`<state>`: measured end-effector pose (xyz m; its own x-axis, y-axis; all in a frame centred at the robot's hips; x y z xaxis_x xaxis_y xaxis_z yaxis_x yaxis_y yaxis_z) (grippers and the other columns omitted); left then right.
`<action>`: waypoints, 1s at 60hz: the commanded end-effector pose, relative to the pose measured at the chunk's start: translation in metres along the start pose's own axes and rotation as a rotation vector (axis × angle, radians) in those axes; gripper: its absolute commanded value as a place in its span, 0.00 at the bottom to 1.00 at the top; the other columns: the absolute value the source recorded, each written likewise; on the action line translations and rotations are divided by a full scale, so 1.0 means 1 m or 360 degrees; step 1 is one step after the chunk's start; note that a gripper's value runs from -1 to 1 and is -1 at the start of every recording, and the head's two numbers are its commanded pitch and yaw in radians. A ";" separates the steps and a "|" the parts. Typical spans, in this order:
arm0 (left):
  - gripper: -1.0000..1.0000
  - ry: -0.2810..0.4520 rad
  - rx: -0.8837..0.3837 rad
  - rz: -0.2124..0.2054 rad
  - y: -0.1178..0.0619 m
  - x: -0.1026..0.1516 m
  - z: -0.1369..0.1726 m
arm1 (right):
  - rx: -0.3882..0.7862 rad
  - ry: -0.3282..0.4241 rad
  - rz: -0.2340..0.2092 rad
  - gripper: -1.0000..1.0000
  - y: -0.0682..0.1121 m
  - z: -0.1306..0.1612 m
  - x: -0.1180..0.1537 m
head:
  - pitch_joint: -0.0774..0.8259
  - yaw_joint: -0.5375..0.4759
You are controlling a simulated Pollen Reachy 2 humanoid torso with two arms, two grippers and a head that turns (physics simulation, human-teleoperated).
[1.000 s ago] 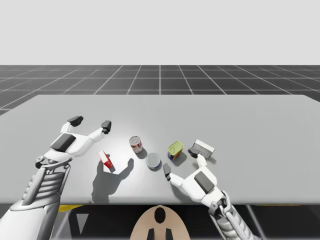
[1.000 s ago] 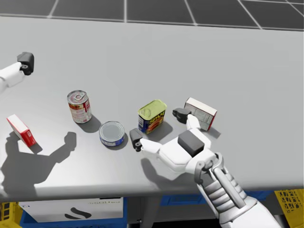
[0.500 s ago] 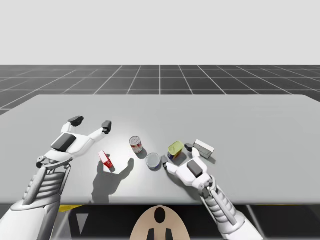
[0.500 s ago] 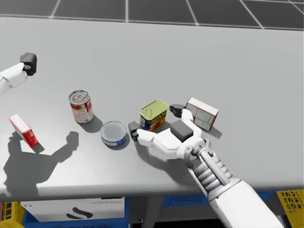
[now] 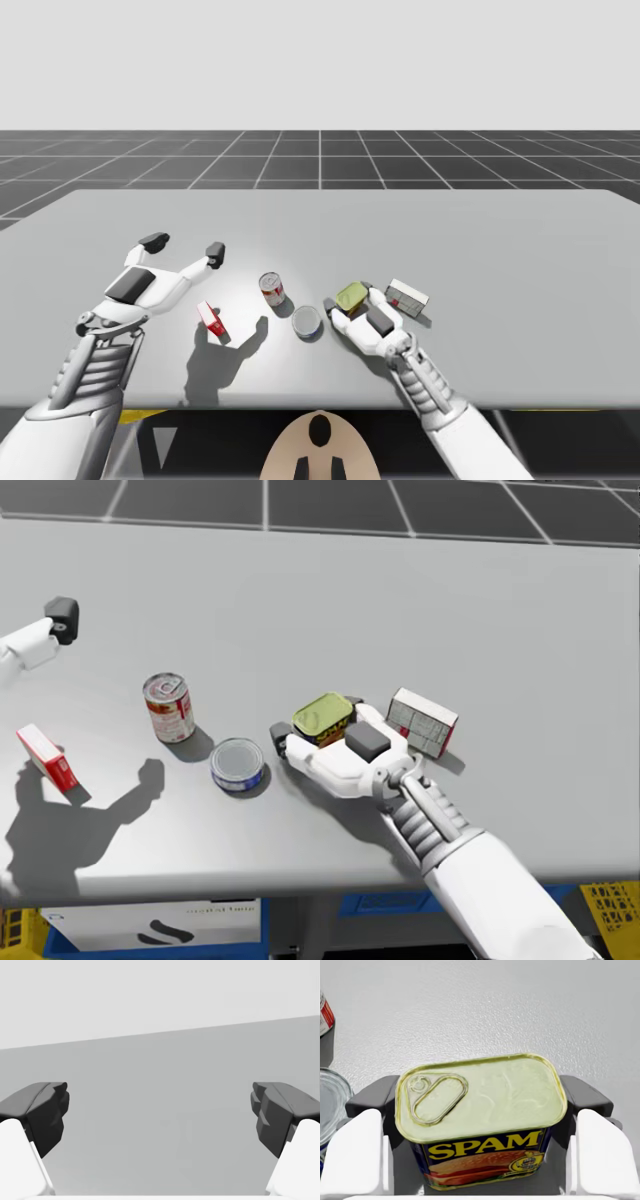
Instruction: Lift the meat can off the table.
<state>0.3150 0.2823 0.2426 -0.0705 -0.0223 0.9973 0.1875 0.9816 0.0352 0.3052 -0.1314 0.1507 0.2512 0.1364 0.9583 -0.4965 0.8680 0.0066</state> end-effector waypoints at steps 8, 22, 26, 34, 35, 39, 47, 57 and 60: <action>0.00 0.0005 0.0000 -0.0011 -0.002 -0.001 0.000 | 0.0089 -0.0020 -0.0067 1.00 0.016 -0.002 -0.002 | 0.77 0.41; 0.00 0.0014 0.0001 -0.0017 -0.003 -0.003 -0.001 | 0.0104 -0.0022 -0.0066 1.00 0.016 -0.001 -0.002 | 0.56 0.38; 0.00 0.0015 0.0003 -0.0016 -0.003 -0.003 -0.001 | 0.0106 -0.0024 -0.0063 1.00 0.016 -0.001 -0.002 | 0.53 0.38; 0.00 0.0016 0.0005 -0.0014 -0.003 -0.004 -0.001 | 0.0110 -0.0054 -0.0061 1.00 0.016 0.005 0.009 | 0.49 0.38; 0.00 0.0016 0.0006 -0.0014 -0.003 -0.004 -0.001 | 0.0109 -0.0062 -0.0060 0.99 0.016 0.006 0.011 | 0.49 0.38; 0.00 0.0017 0.0006 -0.0014 -0.003 -0.004 -0.001 | 0.0109 -0.0111 -0.0062 0.99 0.015 0.013 0.025 | 0.49 0.38; 0.00 0.0019 0.0006 -0.0013 -0.003 -0.004 -0.001 | 0.0092 -0.0239 -0.0052 0.99 0.012 0.030 0.063 | 0.49 0.37; 0.00 0.0018 0.0006 -0.0013 -0.002 -0.003 -0.002 | 0.0075 -0.0438 0.0021 0.98 0.006 0.053 0.118 | 0.49 0.37; 0.00 0.0019 0.0006 -0.0012 -0.002 -0.003 -0.002 | 0.0070 -0.0499 0.0049 0.98 0.005 0.062 0.136 | 0.49 0.37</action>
<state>0.3162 0.2798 0.2391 -0.0606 -0.0325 0.9976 0.1834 0.9821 0.0431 0.2840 -0.1371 0.2333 0.1382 0.0564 0.9888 -0.5276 0.8491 0.0253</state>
